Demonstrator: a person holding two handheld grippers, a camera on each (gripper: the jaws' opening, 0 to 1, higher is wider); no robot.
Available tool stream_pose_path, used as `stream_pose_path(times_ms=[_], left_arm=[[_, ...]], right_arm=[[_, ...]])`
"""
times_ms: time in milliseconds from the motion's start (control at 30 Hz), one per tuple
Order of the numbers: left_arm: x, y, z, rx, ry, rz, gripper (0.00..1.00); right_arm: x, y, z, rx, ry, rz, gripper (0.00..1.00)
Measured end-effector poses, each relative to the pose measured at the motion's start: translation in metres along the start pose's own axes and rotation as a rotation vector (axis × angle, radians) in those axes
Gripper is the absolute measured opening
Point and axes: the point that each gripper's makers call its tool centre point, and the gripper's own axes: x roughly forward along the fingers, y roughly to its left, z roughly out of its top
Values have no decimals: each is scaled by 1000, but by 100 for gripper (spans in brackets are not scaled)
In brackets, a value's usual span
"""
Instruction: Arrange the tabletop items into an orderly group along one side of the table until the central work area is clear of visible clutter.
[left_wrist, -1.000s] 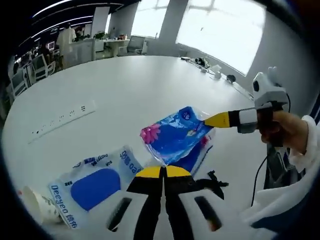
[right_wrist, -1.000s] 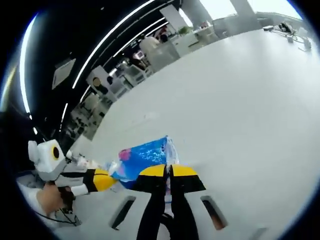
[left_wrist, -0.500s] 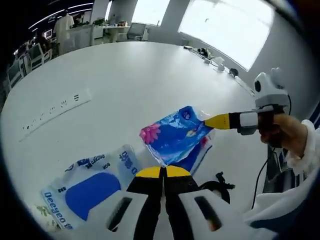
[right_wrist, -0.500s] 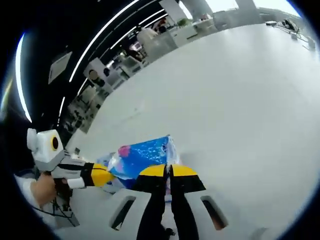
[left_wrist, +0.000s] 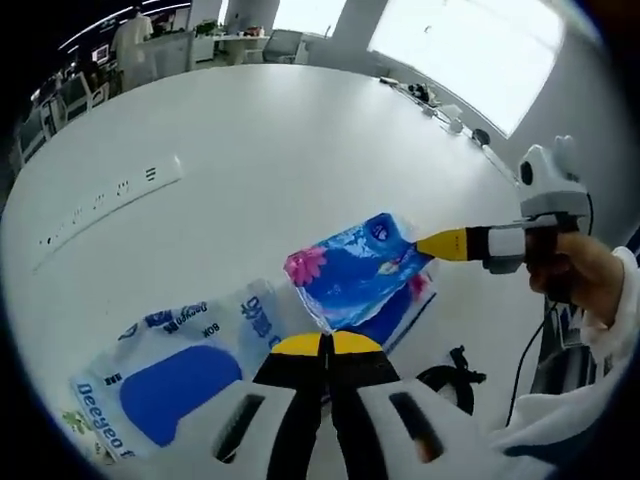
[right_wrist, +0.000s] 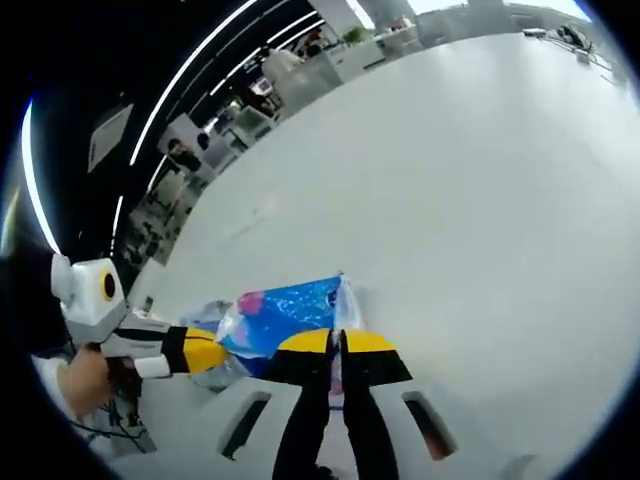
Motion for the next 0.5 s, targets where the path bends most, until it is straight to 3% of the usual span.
stream_pose_path(times_ms=[500], left_arm=[[-2,0,-1,22,-11,30,0]], right_arm=[[5,-5,0,25,-32,-1,4]])
